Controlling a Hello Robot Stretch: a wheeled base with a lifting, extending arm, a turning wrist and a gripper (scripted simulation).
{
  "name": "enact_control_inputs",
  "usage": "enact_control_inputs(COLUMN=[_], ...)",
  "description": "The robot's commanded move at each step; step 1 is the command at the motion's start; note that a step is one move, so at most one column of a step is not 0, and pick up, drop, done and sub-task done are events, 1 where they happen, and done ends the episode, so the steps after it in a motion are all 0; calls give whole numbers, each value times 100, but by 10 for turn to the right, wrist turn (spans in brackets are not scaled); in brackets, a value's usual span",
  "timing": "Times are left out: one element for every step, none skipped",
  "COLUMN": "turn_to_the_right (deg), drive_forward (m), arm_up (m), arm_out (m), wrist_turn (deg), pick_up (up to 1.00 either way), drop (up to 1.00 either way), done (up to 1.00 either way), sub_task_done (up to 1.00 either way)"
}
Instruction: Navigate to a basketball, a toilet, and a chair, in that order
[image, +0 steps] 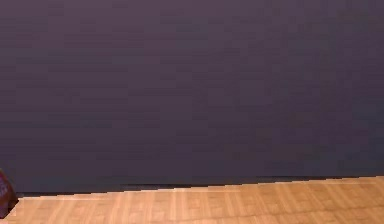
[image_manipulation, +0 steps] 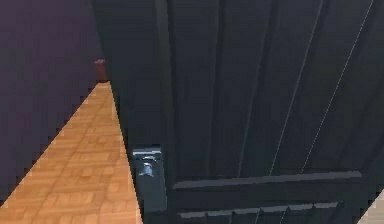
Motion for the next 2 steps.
enact_control_inputs(turn_to_the_right=[0,450], drive_forward=[30,0], arm_up=[0,0], arm_out=[0,0], wrist_turn=[0,0], pick_up=[0,0], drop=[0,0], done=[0,0], sub_task_done=[0,0])
